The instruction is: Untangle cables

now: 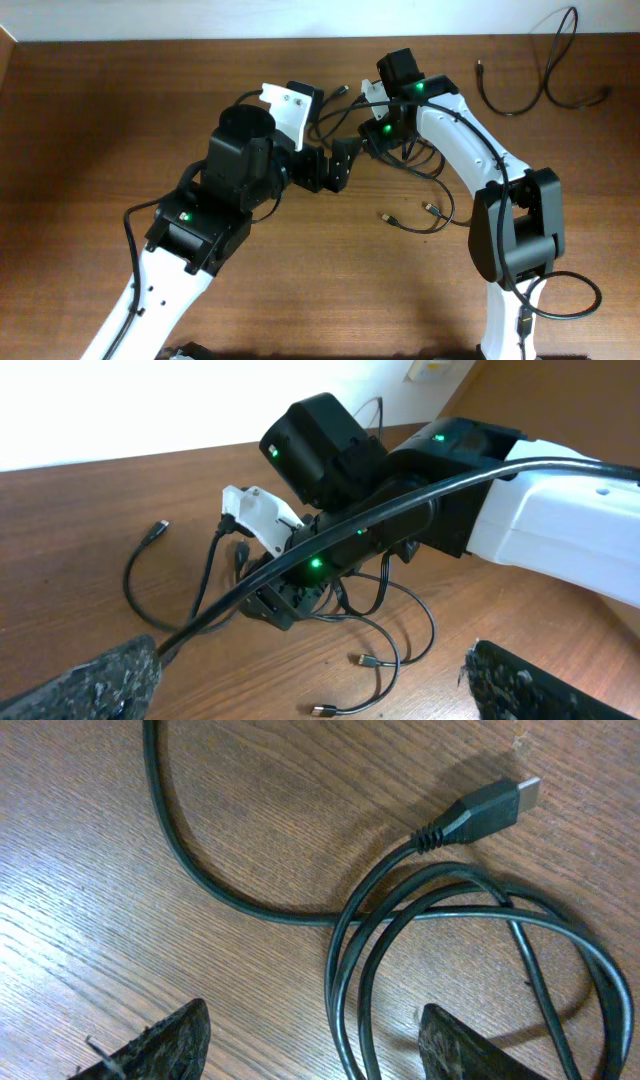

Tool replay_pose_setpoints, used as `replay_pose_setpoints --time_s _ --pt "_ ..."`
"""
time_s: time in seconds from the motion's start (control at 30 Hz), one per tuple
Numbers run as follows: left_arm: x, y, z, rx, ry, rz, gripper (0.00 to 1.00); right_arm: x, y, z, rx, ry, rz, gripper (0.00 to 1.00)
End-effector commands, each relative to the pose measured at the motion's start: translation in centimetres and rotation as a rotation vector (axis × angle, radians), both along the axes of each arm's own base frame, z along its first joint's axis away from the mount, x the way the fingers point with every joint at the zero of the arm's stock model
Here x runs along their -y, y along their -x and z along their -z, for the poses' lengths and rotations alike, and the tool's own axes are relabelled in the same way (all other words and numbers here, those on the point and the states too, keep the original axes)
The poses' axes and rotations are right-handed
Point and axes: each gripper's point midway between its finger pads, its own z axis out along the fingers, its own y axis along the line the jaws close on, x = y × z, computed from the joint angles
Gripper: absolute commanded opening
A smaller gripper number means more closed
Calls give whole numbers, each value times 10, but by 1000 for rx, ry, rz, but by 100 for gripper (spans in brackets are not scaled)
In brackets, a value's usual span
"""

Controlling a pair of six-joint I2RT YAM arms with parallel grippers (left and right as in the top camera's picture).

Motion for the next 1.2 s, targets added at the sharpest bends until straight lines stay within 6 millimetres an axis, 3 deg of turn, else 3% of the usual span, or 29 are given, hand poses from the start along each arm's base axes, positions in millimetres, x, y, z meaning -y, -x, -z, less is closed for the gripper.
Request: replay_pose_setpoints --time_s 0.0,0.2,0.4,0.47,0.7,0.8,0.9,1.0,1.1,1.17 --pt "1 1 -8 27 -6 13 100 -3 4 5 -15 -9 -3 66" --pt "-1 0 -8 48 -33 10 99 2 3 15 -5 15 5 63" --pt "-40 -6 -23 54 -162 -170 99 0 -2 15 18 6 5 63" --pt "-47 -5 -20 48 -201 -188 99 -2 -5 14 31 -2 4 62" --pt "-49 -6 -19 46 -212 -202 99 0 -3 24 11 2 15 59" --pt "-66 -11 -19 51 -252 -291 100 0 0 41 -24 14 15 59" --pt "-97 -14 -21 41 -299 -467 100 0 -2 42 -15 11 15 59" --pt "-110 -14 -20 43 -344 -528 100 -2 -6 41 -2 6 15 59" --pt "-110 -14 -20 43 -345 -528 100 -2 -6 41 1 5 14 46" --pt "-110 -14 -20 43 -345 -528 100 -2 -6 41 -2 6 15 15"
